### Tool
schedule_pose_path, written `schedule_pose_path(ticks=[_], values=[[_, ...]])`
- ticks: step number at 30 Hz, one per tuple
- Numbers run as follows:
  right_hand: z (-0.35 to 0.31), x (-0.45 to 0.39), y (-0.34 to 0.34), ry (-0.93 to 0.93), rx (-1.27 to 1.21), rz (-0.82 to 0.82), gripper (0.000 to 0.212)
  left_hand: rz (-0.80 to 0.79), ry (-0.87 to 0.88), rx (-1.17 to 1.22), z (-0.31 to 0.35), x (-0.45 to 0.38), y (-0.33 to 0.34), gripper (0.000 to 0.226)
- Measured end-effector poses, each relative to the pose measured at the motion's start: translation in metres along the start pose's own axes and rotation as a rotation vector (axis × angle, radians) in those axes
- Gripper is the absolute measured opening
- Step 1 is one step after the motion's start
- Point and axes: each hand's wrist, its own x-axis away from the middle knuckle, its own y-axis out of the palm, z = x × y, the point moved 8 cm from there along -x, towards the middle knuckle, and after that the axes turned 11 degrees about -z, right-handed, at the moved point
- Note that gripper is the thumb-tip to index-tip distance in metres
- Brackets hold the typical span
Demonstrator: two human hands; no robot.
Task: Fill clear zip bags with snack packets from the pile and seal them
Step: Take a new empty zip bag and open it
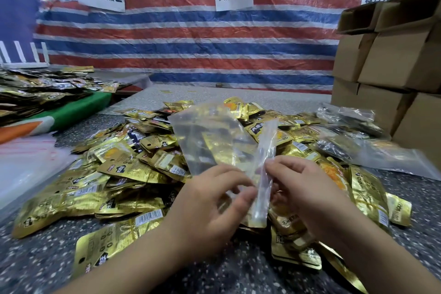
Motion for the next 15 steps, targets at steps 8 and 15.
schedule_pose_path(ticks=[8, 15], values=[[-0.025, 0.010, 0.020, -0.263, 0.226, -0.113, 0.022, -0.008, -0.196, 0.224, -0.018, -0.001, 0.000, 0.040], [-0.021, 0.014, 0.037, -0.249, 0.394, -0.259, 0.009, -0.029, -0.132, 0.271, -0.012, -0.002, 0.001, 0.042]])
